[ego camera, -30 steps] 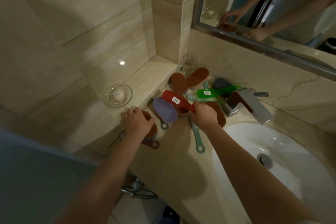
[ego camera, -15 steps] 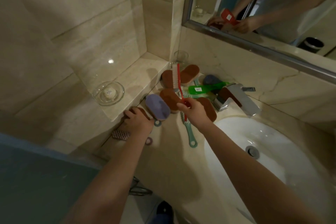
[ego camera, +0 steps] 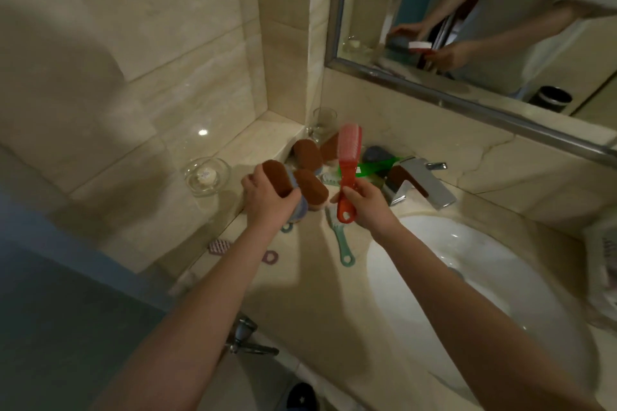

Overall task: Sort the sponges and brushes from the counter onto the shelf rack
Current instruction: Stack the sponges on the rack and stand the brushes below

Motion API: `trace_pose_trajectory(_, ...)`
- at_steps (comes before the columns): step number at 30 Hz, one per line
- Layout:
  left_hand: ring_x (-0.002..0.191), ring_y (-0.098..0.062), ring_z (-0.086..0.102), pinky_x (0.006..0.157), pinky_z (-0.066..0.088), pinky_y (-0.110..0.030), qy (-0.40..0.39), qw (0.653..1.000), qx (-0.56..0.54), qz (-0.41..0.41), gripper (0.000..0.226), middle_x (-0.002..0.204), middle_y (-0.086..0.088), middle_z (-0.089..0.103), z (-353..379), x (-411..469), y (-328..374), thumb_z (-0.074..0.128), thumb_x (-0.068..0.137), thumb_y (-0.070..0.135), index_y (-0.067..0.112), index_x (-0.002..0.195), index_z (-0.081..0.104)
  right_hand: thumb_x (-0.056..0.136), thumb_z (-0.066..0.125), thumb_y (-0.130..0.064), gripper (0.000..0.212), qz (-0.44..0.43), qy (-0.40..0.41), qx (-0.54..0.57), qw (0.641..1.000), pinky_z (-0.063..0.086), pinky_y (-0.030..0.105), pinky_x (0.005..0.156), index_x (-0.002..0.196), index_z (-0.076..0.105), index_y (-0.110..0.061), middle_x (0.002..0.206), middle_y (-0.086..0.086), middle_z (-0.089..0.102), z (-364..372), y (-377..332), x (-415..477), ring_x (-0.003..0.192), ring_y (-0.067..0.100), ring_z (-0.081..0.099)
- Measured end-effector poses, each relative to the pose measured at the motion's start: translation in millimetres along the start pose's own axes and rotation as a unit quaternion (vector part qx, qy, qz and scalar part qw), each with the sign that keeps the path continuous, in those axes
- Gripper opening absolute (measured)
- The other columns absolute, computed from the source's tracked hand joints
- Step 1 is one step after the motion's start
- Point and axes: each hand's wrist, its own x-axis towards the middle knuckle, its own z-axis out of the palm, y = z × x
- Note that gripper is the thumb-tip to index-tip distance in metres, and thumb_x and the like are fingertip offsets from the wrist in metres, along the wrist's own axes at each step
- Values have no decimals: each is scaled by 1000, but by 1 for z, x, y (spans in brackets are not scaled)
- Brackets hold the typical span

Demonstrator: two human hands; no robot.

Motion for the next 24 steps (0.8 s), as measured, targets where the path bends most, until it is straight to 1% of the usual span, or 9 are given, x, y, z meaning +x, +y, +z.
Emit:
trace_pose_trajectory(2, 128, -33, 37, 104, 36, -41, -13, 999, -16, 36, 89, 141, -15, 30, 11, -7, 22, 72, 74, 36, 15, 143, 20, 98, 48, -16, 11, -7, 32, 9, 999, 50, 23, 69, 91, 54, -22, 86, 2, 67, -19, -1, -11, 74, 12, 63)
trace_pose_trajectory(4, 130, -32, 37, 108, 33, -41, -38, 996, -36, 72, 95, 143, -15, 33, 28, -16, 42, 74, 71, 39, 15, 145, 18, 97, 52, -15, 10, -16, 75, 7, 997, 45, 14, 58, 90, 55, -22, 88, 2, 65, -43, 0, -25, 71, 9, 59)
trace_pose_trajectory(6, 134, -29, 33, 111, 29, -37, -76, 989, -67, 108, 97, 146, -13, 32, 46, -29, 63, 75, 72, 36, 13, 146, 17, 96, 53, -16, 5, -9, 109, -2, 994, 41, 8, 50, 98, 57, -17, 90, 3, 65, -69, 2, -43, 70, 7, 58)
trace_pose_trajectory(8, 136, -27, 31, 111, 27, -34, -112, 980, -83, 139, 96, 148, -12, 29, 65, -45, 82, 75, 73, 33, 13, 147, 16, 95, 54, -17, 12, -5, 145, -6, 989, 41, 9, 52, 106, 58, -13, 92, 4, 67, -95, 7, -63, 72, 8, 60)
trace_pose_trajectory(12, 134, -26, 36, 110, 34, -42, -164, 968, -77, 174, 97, 147, -6, 32, 106, -77, 117, 75, 72, 36, 19, 146, 15, 94, 56, -14, 11, -1, 232, 8, 973, 40, 19, 54, 104, 60, -13, 79, 1, 65, -142, 22, -102, 61, 8, 54)
trace_pose_trajectory(14, 133, -24, 36, 108, 36, -37, -190, 960, -73, 192, 96, 148, -5, 31, 124, -97, 134, 75, 73, 36, 21, 146, 15, 93, 57, -13, 11, 3, 268, 13, 963, 42, 18, 53, 104, 60, -14, 77, 0, 64, -165, 31, -122, 59, 7, 56)
trace_pose_trajectory(18, 132, -22, 37, 99, 37, -28, -252, 934, -89, 238, 93, 147, -5, 28, 158, -139, 162, 75, 75, 30, 20, 146, 16, 91, 59, -6, 18, -11, 348, 33, 937, 44, 10, 49, 108, 63, -9, 77, 2, 64, -207, 50, -164, 54, -5, 59)
trace_pose_trajectory(21, 129, -23, 39, 98, 40, -30, -293, 919, -88, 250, 93, 146, -3, 29, 184, -168, 177, 76, 73, 31, 22, 145, 17, 91, 58, -3, 17, -16, 390, 40, 920, 42, 9, 51, 107, 62, -8, 75, -3, 61, -233, 64, -196, 53, -7, 57)
trace_pose_trajectory(24, 129, -23, 39, 99, 39, -32, -326, 906, -85, 256, 95, 146, -4, 27, 207, -198, 189, 76, 73, 31, 20, 146, 16, 91, 59, -4, 16, -15, 422, 41, 905, 44, 9, 55, 103, 63, -14, 81, 2, 62, -259, 81, -224, 58, -6, 59)
